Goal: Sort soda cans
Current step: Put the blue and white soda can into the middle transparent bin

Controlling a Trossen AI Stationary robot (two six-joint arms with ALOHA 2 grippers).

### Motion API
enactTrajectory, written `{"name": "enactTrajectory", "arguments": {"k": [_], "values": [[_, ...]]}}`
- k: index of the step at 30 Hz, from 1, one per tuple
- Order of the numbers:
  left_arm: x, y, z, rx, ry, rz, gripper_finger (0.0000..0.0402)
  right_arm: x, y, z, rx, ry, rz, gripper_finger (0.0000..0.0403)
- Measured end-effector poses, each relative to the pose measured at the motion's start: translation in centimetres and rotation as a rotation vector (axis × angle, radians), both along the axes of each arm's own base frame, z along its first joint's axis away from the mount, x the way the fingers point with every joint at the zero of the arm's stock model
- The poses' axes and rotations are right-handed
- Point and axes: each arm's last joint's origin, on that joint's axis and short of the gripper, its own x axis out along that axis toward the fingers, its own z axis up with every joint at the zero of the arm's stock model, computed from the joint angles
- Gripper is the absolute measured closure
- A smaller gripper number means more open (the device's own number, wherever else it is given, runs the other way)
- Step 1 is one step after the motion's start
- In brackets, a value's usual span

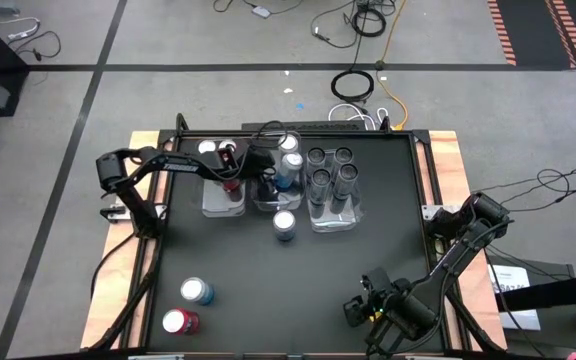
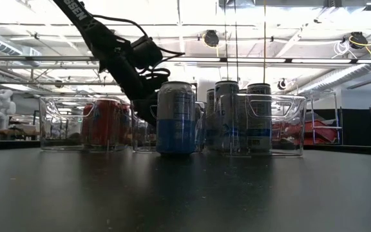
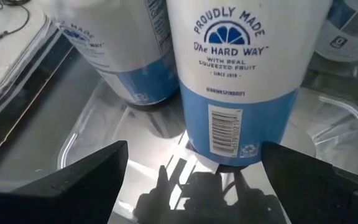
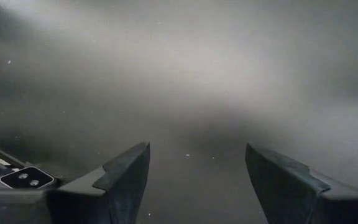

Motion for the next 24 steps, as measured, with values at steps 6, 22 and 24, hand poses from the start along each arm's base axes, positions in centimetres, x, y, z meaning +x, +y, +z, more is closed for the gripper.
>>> {"name": "enactTrajectory", "arguments": {"k": [6,22,24], "values": [[0.1,0.1,0.0,-0.002,-0.02,0.001,0.0024,0.0,0.0,0.0,0.0,0.0,0.0,0.0147],[0.5,0.4,-1.4,0.0,0.001,0.038,0.0024,0.0,0.0,0.0,0.001,0.0,-0.003,0.0147],[0.5,0.5,-1.4,0.001,-0.004,0.043,0.0024,0.0,0.0,0.0,0.0,0.0,-0.003,0.0147]]}}
